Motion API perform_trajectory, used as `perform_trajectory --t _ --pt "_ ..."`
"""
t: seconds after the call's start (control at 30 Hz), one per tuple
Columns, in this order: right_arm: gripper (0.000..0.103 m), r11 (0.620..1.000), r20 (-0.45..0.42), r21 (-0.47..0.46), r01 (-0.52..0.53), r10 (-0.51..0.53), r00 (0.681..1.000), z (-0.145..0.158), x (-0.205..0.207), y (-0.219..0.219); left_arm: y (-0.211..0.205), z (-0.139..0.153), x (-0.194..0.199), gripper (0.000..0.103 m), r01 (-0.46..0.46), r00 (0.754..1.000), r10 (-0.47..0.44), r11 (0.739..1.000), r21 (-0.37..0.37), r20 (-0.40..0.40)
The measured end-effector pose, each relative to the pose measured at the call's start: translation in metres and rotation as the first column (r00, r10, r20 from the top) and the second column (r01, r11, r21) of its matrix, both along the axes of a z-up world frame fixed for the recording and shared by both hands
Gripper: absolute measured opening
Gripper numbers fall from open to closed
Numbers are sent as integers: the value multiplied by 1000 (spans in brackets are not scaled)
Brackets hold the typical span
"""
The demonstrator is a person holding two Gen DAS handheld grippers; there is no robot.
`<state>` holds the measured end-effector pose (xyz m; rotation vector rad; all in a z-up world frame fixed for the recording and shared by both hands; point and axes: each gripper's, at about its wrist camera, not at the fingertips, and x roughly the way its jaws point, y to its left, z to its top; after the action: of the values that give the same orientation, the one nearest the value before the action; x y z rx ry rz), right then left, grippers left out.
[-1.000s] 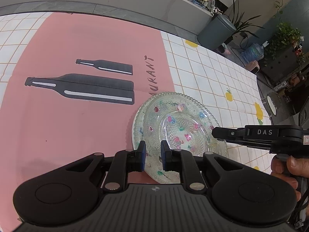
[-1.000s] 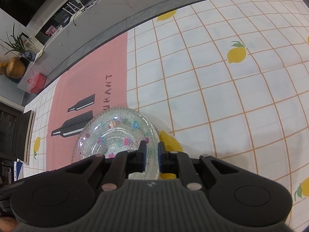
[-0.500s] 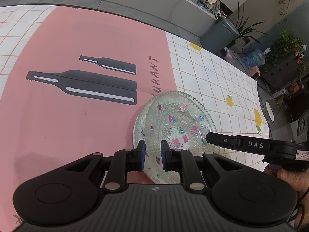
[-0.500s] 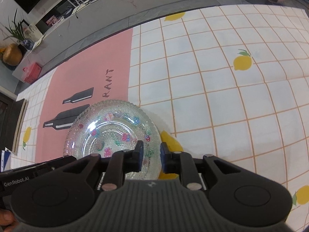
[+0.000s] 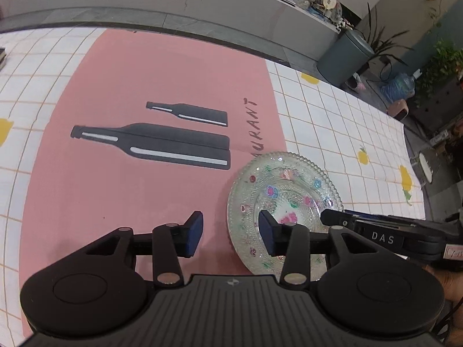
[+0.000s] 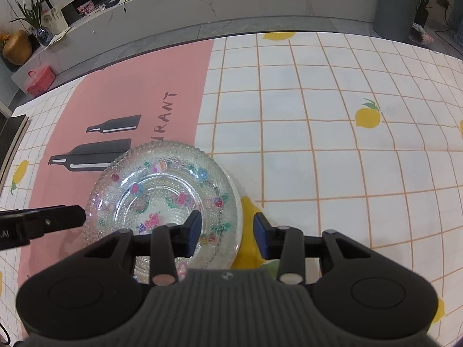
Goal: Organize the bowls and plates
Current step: 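Withdraw both grippers and move them to the nested steel bowls, then grasp the rim of the nested bowl stack with both grippers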
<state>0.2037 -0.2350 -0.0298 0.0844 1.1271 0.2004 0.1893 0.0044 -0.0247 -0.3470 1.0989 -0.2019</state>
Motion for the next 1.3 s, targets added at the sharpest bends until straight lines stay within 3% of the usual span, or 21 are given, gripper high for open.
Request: perform_trajectory --t 0.27,0.43,0.63,0.73,0.93,1.07,1.3 --pt "43 1000 26 -13 5 -4 1000 12 -7 -3 6 4 -8 51 -2 1000 1 1000 20 7" --pt "62 997 17 81 6 -8 1000 27 -20 -10 12 5 -21 52 38 999 -38 999 33 -5" --pt "69 994 16 104 -21 20 1000 43 -48 -11 25 18 -56 55 48 999 -50 995 90 21" --pt "73 992 14 115 -53 52 999 50 -63 -8 29 30 -76 62 69 997 -71 996 54 38" --pt "75 986 32 119 -120 117 993 64 -91 4 32 58 -110 81 102 986 -105 994 26 131" --pt "75 984 62 114 -139 133 989 76 -106 10 36 60 -122 82 86 990 -87 996 12 114" --pt "76 982 75 123 -143 134 988 88 -122 16 22 66 -140 82 150 980 -153 988 31 125"
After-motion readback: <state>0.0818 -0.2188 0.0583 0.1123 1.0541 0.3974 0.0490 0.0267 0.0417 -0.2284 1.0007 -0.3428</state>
